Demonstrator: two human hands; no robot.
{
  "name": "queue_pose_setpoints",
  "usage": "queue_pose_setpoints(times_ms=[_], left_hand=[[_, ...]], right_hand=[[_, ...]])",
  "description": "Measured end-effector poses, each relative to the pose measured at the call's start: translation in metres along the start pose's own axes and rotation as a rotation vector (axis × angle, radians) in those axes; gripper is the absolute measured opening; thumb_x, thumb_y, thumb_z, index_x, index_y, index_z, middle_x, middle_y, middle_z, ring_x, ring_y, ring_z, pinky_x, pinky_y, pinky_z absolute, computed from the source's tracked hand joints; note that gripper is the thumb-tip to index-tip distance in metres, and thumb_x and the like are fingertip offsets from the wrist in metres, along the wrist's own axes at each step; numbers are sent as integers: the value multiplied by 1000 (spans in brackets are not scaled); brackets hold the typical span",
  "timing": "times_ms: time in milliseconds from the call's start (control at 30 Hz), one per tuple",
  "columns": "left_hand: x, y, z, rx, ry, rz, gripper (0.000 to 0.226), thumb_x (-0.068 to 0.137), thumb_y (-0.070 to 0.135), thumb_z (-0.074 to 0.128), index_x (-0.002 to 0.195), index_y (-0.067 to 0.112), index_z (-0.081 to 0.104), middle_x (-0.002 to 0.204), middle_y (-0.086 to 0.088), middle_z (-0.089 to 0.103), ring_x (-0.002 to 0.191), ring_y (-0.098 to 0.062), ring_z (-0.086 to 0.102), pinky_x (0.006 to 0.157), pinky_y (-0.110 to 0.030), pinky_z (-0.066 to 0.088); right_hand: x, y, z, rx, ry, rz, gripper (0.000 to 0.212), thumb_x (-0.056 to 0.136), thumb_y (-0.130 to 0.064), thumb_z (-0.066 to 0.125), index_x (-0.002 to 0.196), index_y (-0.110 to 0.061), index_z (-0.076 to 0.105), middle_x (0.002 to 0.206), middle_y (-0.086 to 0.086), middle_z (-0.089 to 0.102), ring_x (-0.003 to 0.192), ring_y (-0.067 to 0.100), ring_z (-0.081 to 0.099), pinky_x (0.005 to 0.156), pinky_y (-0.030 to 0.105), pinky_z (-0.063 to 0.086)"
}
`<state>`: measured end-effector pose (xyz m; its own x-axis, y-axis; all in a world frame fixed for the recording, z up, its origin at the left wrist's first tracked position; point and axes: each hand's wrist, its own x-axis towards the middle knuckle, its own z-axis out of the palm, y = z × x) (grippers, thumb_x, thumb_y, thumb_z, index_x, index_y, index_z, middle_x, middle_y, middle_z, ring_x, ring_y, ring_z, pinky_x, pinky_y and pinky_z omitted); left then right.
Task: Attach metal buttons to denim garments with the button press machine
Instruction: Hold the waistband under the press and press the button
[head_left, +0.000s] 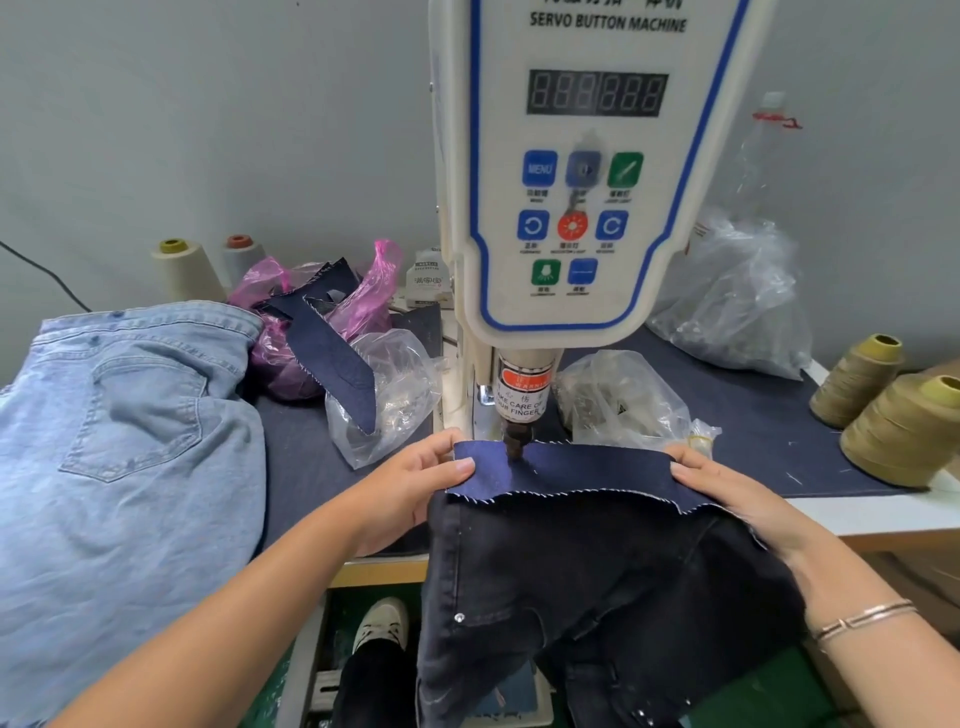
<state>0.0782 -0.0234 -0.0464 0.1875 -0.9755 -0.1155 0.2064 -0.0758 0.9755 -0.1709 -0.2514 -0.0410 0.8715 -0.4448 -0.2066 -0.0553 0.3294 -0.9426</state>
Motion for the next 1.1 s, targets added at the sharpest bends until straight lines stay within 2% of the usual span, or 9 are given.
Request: queue_pose_setpoints(times_ms=[100, 167, 300, 500, 600, 667, 833, 967, 1100], left_hand=[[1, 0, -6, 28, -3, -48, 44, 85, 18, 59, 120, -8, 52, 107, -16, 64, 94, -23, 62, 82, -31, 52], [2, 0, -6, 31, 2, -70, 51, 84, 15, 59, 123, -16, 46, 112, -21, 61, 102, -29, 57, 93, -39, 46], [6, 4, -1, 38, -5, -104, 55, 83, 15, 60, 121, -21, 45, 111, -25, 56, 104, -34, 50, 93, -41, 40], [11, 7, 1, 14, -46, -126, 41, 83, 12, 61, 118, -7, 56, 112, -18, 64, 102, -26, 60, 94, -32, 47], [12, 5, 4, -18, -40, -106, 44, 83, 9, 60, 122, -9, 54, 115, -20, 64, 103, -26, 62, 94, -32, 48], [12, 2, 6, -37, -10, -77, 39, 81, 8, 61, 116, -5, 57, 109, -19, 65, 97, -25, 64, 91, -31, 49], [13, -8, 8, -111, 118, -35, 56, 75, 9, 65, 121, -15, 45, 107, -23, 43, 102, -34, 40, 93, -44, 31], [10, -6, 12, -135, 115, -3, 22, 75, 8, 66, 92, 8, 51, 91, -15, 52, 83, -23, 52, 76, -32, 42], [7, -10, 12, -146, 119, 45, 19, 75, 8, 65, 89, 12, 53, 86, -9, 56, 78, -18, 54, 73, -29, 44]], right_hand=[[4, 0, 2, -51, 68, -5, 21, 79, -13, 55, 89, -9, 72, 84, 3, 74, 74, 11, 71, 59, 17, 54], [5, 0, -1, -59, 100, -5, 23, 79, -14, 56, 86, -12, 78, 88, 4, 75, 77, 12, 72, 60, 18, 54], [3, 3, -8, 17, 134, 4, 24, 77, -15, 58, 90, -14, 78, 95, 8, 75, 83, 17, 72, 62, 21, 55], [9, 1, -10, 66, 205, 36, 22, 76, -14, 60, 87, -8, 77, 95, 11, 74, 81, 19, 72, 59, 23, 55], [12, 0, -10, 94, 210, 69, 28, 76, -15, 61, 100, -3, 72, 100, 16, 72, 84, 23, 72, 62, 26, 57], [13, 2, -12, 114, 219, 85, 34, 76, -15, 62, 106, -2, 69, 104, 16, 71, 86, 24, 71, 64, 27, 57], [9, 6, -13, 185, 220, 100, 29, 76, -13, 62, 101, -5, 72, 103, 16, 71, 87, 25, 71, 67, 30, 58], [10, 6, -12, 183, 246, 110, 35, 74, -13, 62, 107, -3, 69, 105, 16, 71, 89, 26, 71, 68, 30, 58], [10, 6, -12, 202, 248, 130, 33, 75, -13, 62, 106, -4, 71, 108, 17, 69, 91, 28, 70, 72, 33, 57]])
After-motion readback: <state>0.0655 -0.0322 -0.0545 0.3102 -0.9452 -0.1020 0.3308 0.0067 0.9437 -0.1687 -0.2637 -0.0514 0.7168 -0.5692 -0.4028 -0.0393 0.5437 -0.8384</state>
